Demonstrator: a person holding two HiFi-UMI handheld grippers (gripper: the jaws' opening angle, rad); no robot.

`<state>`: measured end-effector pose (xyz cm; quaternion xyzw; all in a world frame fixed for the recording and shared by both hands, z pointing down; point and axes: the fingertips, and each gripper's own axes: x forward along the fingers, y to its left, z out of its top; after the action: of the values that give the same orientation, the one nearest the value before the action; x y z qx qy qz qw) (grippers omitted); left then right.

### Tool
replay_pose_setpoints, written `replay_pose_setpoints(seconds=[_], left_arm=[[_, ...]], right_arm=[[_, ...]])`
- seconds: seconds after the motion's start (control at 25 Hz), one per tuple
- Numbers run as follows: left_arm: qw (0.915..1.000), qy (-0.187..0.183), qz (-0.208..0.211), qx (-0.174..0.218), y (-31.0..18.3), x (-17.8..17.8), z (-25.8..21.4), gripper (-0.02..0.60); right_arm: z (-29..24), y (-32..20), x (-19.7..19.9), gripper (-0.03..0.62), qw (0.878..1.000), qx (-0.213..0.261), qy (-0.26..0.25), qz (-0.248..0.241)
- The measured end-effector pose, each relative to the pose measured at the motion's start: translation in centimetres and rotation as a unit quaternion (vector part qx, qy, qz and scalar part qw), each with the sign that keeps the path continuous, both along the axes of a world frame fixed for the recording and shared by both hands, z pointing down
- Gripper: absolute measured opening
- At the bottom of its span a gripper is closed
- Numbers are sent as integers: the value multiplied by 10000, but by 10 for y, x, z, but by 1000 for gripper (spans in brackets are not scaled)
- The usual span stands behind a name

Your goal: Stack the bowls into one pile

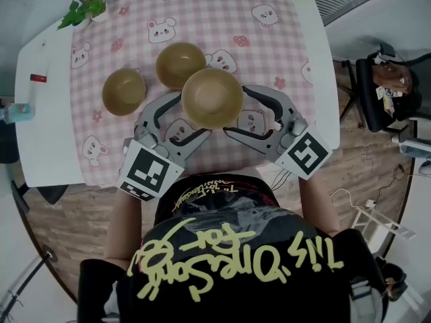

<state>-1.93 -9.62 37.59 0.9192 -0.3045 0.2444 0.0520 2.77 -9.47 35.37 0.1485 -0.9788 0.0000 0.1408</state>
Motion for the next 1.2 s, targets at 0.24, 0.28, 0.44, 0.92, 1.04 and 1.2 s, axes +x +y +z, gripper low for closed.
replay_pose_setpoints(seconds=[0.24,0.28,0.44,0.92,1.04,1.2], left_arm=[[9999,28,-6,115,-2,-3,-11,345],[9999,28,-14,133,-3,-4,-12,345],[9998,52,-92,197,-4,-9,-17,345],[9986,-77,-390,343,-8,-31,-25,345],[9983,-100,-443,374,-12,-36,-24,345],[9979,-145,-487,400,-18,-41,-24,345]], right_arm=[[-13,-2,-4,336,9999,120,-19,5],[-14,-2,-4,335,9999,134,-10,14],[-18,-4,-10,336,9997,240,89,-41],[-26,-9,-31,335,9990,362,86,-256],[-24,-13,-35,336,9988,387,91,-280],[-22,-19,-39,334,9988,370,127,-286]])
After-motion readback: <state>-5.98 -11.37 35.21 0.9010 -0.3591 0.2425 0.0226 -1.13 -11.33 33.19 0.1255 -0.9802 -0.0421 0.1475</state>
